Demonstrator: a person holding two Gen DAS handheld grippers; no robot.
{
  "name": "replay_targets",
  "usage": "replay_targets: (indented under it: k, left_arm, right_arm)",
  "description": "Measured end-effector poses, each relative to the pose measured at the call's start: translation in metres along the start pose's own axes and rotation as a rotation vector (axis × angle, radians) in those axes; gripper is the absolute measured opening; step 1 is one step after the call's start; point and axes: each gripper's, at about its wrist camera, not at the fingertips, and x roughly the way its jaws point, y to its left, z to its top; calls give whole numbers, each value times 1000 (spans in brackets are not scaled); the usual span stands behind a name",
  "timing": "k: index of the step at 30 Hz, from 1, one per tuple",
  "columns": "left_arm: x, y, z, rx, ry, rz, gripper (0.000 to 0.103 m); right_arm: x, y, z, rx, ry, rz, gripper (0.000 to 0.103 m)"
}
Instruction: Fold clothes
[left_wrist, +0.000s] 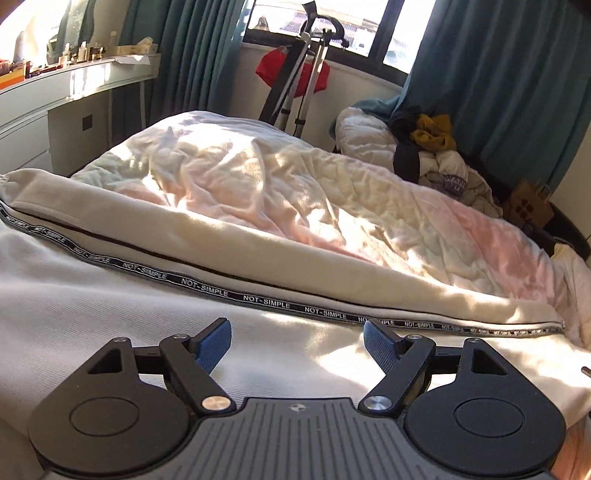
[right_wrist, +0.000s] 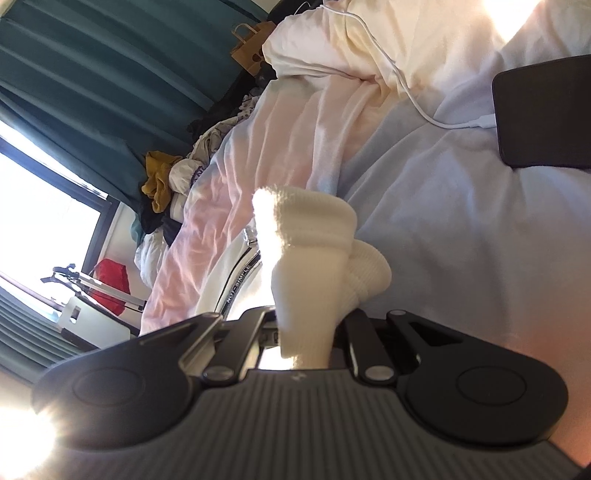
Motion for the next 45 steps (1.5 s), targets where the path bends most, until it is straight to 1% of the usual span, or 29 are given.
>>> replay_targets:
  k: [3, 5, 8, 11, 16, 20, 25, 29, 32, 34, 40, 43, 45]
  left_arm:
    - [17, -3, -5, 20, 31, 0, 80]
    - [24, -1, -7, 14, 49, -6, 80]
    - [28, 1, -9, 26, 47, -7, 80]
    - [32, 0, -13, 60, 47, 1, 80]
    - [35, -2, -17, 99, 51, 10, 80]
    - [35, -9, -17, 160, 63, 24, 80]
    - [36, -10, -17, 186, 75, 16, 80]
    - [33, -6, -12, 158, 79, -5, 80]
    - [27, 0, -6, 116, 74, -38, 80]
    - [20, 2, -2, 104, 56, -65, 80]
    - [4, 18, 12, 27, -1, -94, 79]
    - [-8, 31, 21, -30, -44, -107, 78]
    - [-18, 43, 26, -77, -66, -134, 78]
  right_arm:
    - [0, 0, -1, 0, -5, 1, 9]
    - [0, 0, -2, 3, -8, 3, 9]
    - [-3, 0, -3, 22, -15, 8, 9]
    - [-8, 3, -3, 53, -34, 25, 9]
    - [-12, 23, -6, -63, -68, -2, 9]
    - [-19, 40, -7, -133, -95, -1, 9]
    - [-32, 67, -16, -250, -155, 6, 9]
    - [-45, 99, -27, -379, -218, 41, 9]
    - [-57, 128, -40, -481, -258, 71, 9]
    - [-65, 145, -53, -543, -285, 89, 9]
    - [-92, 198, -106, -741, -341, 148, 9]
    - [-105, 224, -136, -840, -363, 182, 9]
    - [-113, 241, -157, -908, -372, 206, 9]
